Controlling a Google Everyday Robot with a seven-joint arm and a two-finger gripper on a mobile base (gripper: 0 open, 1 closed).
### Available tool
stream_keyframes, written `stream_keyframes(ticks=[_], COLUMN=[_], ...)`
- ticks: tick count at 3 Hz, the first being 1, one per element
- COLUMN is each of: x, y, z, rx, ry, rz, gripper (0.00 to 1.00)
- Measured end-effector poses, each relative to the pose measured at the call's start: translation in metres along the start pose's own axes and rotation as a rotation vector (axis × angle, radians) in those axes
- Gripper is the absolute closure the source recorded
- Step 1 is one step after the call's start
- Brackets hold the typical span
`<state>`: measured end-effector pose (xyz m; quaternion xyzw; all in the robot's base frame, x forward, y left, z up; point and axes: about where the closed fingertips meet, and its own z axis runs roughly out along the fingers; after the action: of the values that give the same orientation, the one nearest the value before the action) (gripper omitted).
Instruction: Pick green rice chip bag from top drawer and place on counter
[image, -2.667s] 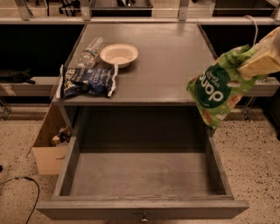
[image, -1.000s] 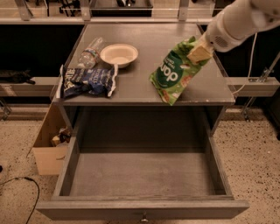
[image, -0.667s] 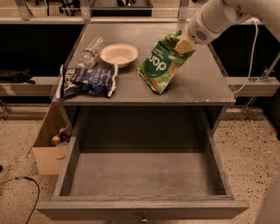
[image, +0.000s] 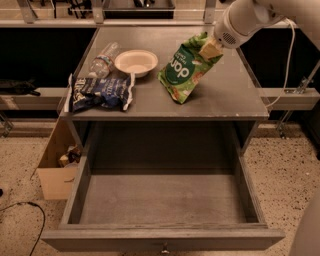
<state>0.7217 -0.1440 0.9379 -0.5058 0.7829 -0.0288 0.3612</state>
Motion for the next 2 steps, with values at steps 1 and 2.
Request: stream_keyframes(ticks=[1, 2], x=[0.0000, 0.0000], y=[0.0000, 0.0000], z=[0.0000, 0.0001], rx=[0.000, 0.000], ry=[0.000, 0.000], rz=[0.000, 0.000], gripper=[0.28, 0.04])
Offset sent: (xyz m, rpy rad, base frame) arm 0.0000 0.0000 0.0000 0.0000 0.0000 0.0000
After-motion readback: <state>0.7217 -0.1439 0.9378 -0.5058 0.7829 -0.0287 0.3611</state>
